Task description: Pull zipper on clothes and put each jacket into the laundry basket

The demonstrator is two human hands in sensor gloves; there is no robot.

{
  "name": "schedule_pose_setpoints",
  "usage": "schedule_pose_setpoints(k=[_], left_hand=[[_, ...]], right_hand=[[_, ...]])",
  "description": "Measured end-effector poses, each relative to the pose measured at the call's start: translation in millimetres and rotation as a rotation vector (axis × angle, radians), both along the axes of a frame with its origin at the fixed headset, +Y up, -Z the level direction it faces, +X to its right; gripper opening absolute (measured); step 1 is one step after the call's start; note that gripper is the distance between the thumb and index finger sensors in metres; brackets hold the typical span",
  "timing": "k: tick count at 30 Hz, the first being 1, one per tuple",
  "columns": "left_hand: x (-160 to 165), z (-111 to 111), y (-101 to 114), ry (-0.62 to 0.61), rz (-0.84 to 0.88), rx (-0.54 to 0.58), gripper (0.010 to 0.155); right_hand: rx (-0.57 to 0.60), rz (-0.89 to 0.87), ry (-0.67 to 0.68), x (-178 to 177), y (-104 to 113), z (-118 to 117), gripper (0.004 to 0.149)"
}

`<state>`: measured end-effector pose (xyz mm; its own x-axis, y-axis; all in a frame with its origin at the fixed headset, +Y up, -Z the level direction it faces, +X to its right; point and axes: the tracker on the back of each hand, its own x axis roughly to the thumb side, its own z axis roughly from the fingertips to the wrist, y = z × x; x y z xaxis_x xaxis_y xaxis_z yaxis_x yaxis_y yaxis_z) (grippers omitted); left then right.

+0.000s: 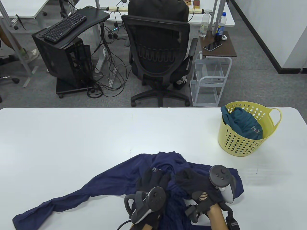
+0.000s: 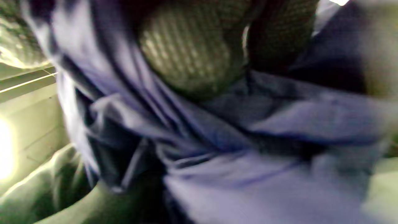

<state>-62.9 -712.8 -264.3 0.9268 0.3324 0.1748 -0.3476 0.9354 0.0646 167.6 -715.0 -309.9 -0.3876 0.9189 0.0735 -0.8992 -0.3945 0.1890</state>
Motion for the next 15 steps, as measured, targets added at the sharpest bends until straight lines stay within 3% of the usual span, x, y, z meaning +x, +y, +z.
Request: schedule_pose_setpoints(k=[7,11,15], left_hand=[[-43.5,-21.6,-20.1,0.101,0.157,-0.122,0.046],[-58.6,-29.2,-27.9,0.124,0.298,-0.197,0.047],[-59.9,-31.3,-29.1,0.119,0.299,-0.203,0.048]], right_hand=[[-0.035,-0.256,-0.028,19.6,0.4,0.9,0.051],[-0.029,0.178,-0.071,22.3,11.4,7.4,0.045],[-0.273,0.516,0.124,-2.2,-4.6,8.6,0.044]])
